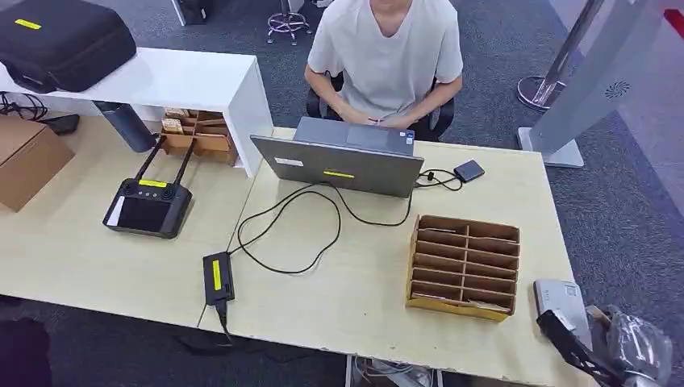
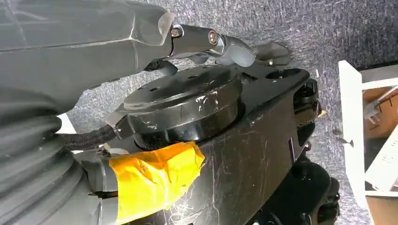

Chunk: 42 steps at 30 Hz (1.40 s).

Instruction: Pass the card to the sensor for recognition and then transmit it.

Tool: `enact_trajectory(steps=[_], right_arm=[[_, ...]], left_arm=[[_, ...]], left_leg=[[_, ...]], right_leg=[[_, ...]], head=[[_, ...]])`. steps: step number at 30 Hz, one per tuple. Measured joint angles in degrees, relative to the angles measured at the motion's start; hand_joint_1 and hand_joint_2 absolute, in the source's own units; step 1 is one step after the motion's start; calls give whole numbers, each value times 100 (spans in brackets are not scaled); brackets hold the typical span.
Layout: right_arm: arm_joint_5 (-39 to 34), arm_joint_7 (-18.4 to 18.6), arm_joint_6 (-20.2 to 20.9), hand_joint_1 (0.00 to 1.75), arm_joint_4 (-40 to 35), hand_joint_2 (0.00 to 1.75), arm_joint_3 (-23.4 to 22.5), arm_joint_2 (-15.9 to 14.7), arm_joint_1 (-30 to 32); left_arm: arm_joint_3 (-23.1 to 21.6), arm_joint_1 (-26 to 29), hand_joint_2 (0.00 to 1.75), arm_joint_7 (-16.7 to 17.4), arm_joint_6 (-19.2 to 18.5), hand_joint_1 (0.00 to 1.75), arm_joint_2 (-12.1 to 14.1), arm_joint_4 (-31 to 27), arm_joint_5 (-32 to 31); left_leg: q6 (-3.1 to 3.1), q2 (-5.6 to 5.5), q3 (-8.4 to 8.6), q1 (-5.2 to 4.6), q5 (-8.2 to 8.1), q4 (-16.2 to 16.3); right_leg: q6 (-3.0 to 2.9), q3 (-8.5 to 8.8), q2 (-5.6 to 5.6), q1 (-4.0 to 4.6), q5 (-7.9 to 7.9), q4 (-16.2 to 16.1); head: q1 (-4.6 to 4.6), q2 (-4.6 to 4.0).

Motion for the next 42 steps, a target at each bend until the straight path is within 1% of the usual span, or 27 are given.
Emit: enact_trajectory(steps=[10,31,35,38,42], right_arm=[[-17,20,41,175,17,175,-7,90,158],[-17,76,63,175,94,175,-50,120,183],[37,74,74,175,101,175,-52,122,218],[90,61,16,175,-19,175,-50,120,216],[155,-2,-74,175,-417,175,-50,98,132]], left_arm=[[-33,-11,175,-2,39,0,20,-28,66],[-144,-71,175,-4,15,0,37,-28,100],[-157,-75,175,-11,-140,0,70,-28,83],[-170,-86,175,-39,-247,0,92,-24,94],[-192,-96,175,-79,-256,0,96,-20,109]], left_leg=[[0,5,2,0,0,0],[0,6,5,0,0,0],[0,4,0,0,0,0],[0,5,0,1,0,0],[0,6,-1,0,0,0]], right_leg=[[0,1,4,1,0,-1],[0,4,4,0,0,-1],[0,2,3,-1,0,0],[0,1,4,1,0,0],[0,0,4,0,0,2]], head=[[0,0],[0,0],[0,0],[0,0],[0,0]])
